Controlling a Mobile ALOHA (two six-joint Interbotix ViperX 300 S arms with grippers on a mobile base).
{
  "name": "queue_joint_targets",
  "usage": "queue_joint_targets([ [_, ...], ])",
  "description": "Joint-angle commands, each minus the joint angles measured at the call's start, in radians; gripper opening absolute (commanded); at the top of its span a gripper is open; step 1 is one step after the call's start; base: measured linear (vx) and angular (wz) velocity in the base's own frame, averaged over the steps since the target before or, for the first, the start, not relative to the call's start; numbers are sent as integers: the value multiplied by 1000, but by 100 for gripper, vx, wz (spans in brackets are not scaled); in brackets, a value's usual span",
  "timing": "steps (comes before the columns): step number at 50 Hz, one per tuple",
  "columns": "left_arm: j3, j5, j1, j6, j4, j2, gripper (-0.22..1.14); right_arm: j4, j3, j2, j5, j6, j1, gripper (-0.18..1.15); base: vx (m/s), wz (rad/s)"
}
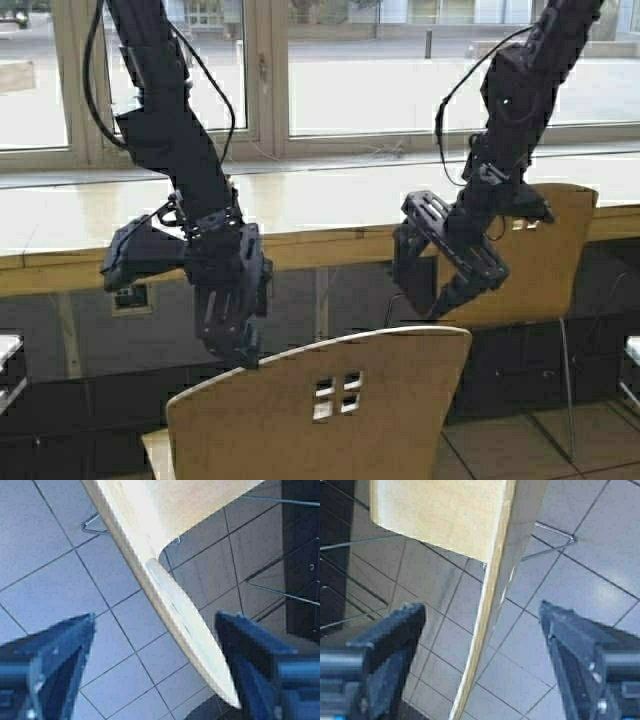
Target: Push the chairs under the table
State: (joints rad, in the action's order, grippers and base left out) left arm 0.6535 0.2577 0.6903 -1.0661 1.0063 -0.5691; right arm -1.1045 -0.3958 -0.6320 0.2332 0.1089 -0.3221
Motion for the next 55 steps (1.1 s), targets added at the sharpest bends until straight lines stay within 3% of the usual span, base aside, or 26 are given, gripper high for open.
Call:
queue_joint_targets([
  [1,-12,3,0,-3,18,6,101,0,31,-25,11,-2,-2,99,9,4],
  [55,-293,3,-9,-6,49,-322,96,2,344,-434,69,-8,0,96,2,2],
])
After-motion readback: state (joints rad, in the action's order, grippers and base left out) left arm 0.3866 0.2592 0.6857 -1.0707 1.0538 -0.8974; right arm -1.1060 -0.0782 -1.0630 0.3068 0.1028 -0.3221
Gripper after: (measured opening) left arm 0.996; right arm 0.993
